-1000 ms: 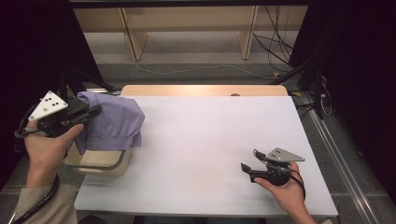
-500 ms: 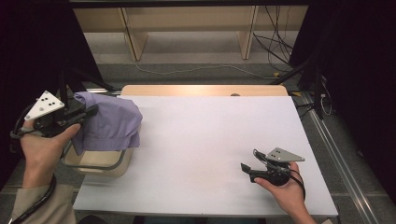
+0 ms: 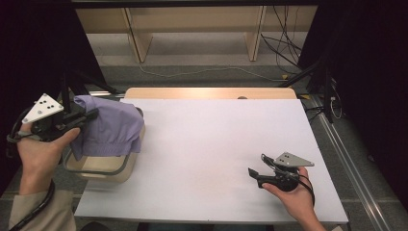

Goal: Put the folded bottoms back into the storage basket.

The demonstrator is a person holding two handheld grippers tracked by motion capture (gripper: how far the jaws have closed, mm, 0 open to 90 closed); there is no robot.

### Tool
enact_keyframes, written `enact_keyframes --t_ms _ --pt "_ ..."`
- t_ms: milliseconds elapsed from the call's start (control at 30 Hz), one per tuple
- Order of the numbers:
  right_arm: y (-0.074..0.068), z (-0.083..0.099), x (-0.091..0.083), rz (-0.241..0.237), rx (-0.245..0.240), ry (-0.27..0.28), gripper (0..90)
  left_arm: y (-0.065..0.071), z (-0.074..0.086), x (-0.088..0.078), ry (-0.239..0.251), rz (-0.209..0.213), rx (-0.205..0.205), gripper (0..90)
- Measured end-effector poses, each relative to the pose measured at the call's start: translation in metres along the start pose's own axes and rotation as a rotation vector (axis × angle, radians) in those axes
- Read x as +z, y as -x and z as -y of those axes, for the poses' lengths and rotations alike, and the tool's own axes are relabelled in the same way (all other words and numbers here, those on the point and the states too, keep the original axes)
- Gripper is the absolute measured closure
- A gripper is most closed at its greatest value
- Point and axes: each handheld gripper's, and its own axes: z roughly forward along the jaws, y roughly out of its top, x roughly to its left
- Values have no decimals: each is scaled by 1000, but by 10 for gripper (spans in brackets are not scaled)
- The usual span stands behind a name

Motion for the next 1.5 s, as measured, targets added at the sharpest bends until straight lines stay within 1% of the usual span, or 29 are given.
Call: enact_keyframes --t_ms 400,533,700,767,900,1033,1267,1433,1500 --pt "0 0 0 0 4 -1 260 -4 0 -1 -9 2 -2 834" --pt "1 0 1 1 5 0 260 -8 -1 -3 -8 0 0 834" --pt "1 0 1 4 6 -5 260 -16 -1 -6 -8 -4 -10 834" --pt "1 0 1 4 5 -5 260 -17 0 -6 -13 -3 -6 834" --pt "1 0 2 5 7 -7 260 -21 3 -6 -21 -2 -13 834" --pt "1 0 1 6 5 -6 260 -24 4 -6 -31 -1 -12 834" --pt "1 0 1 6 5 -6 260 -28 4 -3 -62 4 6 834" --pt "1 0 2 8 5 -6 260 -30 5 -3 -73 3 3 834" --pt "1 0 2 9 5 -7 260 -31 5 -3 -81 2 10 834"
